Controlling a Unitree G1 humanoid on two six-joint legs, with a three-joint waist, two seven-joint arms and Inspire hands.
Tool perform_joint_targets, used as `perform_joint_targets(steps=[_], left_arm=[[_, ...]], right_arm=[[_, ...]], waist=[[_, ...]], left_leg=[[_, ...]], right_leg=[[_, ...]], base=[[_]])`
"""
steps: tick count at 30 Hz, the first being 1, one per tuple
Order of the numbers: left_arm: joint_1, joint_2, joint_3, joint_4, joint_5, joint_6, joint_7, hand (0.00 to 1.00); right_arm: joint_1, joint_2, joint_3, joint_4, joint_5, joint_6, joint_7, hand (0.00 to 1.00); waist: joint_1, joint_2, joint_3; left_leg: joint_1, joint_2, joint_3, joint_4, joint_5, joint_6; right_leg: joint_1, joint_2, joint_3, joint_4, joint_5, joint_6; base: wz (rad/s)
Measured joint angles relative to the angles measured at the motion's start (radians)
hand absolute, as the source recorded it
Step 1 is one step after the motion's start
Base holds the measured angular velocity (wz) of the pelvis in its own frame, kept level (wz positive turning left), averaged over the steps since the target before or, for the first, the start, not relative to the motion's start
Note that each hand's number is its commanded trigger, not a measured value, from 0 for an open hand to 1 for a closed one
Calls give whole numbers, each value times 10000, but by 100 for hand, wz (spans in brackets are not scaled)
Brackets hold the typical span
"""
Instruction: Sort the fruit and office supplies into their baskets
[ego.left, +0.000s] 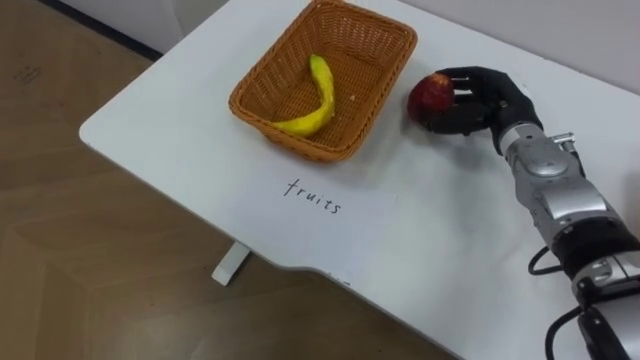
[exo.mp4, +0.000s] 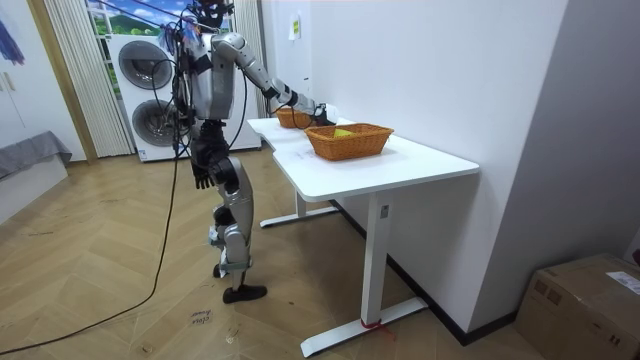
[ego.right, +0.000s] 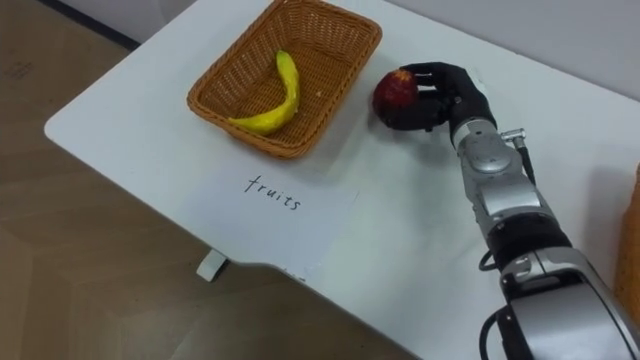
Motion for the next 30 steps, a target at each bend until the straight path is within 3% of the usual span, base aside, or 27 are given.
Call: perform_joint_targets(steps=[9, 12, 14, 22, 23, 30], left_arm=[[52, 5, 274, 15, 10, 3, 33, 0], [112, 2, 460, 13, 12, 4, 8, 0], [123, -9, 592, 1, 20, 2, -6, 0], [300, -61, 1190, -328, 103, 7, -88, 0], [375, -77, 1276, -416, 102, 5, -89, 0], [698, -94, 1486, -452, 89, -28, -16, 0]], right_arm=[[225, 3, -64, -277, -155, 215, -10, 100], [226, 1, -114, -666, -221, 222, -14, 100], [226, -9, -130, -914, -237, 247, -19, 100], [709, -12, -131, -2965, -455, 554, 61, 100], [878, -12, -130, -3270, -459, 555, 99, 100], [1024, -11, -143, -3660, -816, 571, 99, 100]], waist=[[-485, -13, -38], [-772, -15, -139], [-827, -17, -200], [-962, -52, -289], [-973, -76, -347], [-971, -133, -377]], left_leg=[[324, -44, -12, -79, 0, 3], [445, -42, -3, -116, 0, 3], [569, -37, 25, -161, 2, 2], [1210, -43, 47, -354, -5, -1], [1270, -51, 27, -355, -5, -1], [1543, -83, -11, -375, -5, 3]], right_leg=[[369, 30, -9, -168, 2, 34], [472, 32, -43, -181, 2, 34], [557, 37, -6, -182, 1, 35], [1206, 76, 46, -350, -34, 79], [1252, 75, 50, -348, -40, 84], [1568, 44, 44, -332, -104, 126]], base=[[1], [0], [-5], [0], [4], [0]])
